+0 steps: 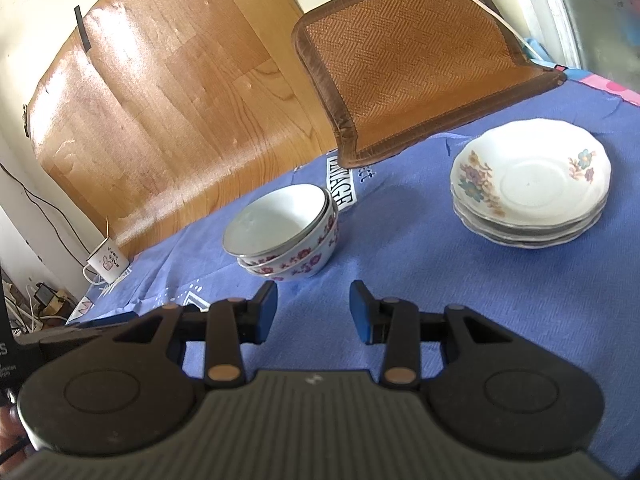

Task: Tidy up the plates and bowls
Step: 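Move both open tools toward the flowered bowl stack from opposite sides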

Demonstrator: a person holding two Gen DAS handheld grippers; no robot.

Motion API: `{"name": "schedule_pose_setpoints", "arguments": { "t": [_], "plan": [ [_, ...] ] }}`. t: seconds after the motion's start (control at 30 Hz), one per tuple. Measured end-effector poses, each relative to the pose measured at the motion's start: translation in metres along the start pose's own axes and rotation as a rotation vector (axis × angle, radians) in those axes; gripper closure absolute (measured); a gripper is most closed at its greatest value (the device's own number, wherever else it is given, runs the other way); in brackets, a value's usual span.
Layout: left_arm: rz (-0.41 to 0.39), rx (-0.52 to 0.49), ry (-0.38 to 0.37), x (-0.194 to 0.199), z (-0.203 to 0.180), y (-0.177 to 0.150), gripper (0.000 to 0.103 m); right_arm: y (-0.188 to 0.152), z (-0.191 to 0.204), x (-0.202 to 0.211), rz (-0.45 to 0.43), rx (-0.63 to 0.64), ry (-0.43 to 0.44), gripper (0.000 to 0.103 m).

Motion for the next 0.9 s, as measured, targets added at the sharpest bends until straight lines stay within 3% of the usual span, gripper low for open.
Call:
{"name": "schedule_pose_setpoints", "arguments": {
  "t": [0.67,0.9],
  "plan": [
    [-0.025,0.002,-0.004,-0.017,0.001,0.038,0.0,0.044,-0.006,-0.007,-0.06,0.056,-0.019,0.057],
    [-0.019,0.033,-0.064,-0.022,0.003,0.054,0.0,0.054,-0.008,-0.018,-0.047,0.057,-0.017,0.056]
  ]
}}
Point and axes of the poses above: each gripper's, at about its wrist camera, not at the fingertips, and x roughly against the way its jaws point, z to its left, y to its top, the point moved 6 cm from there along -x, roughly the way its jaws point, and after that the axes turned 8 degrees about y, right-handed, at the moved point
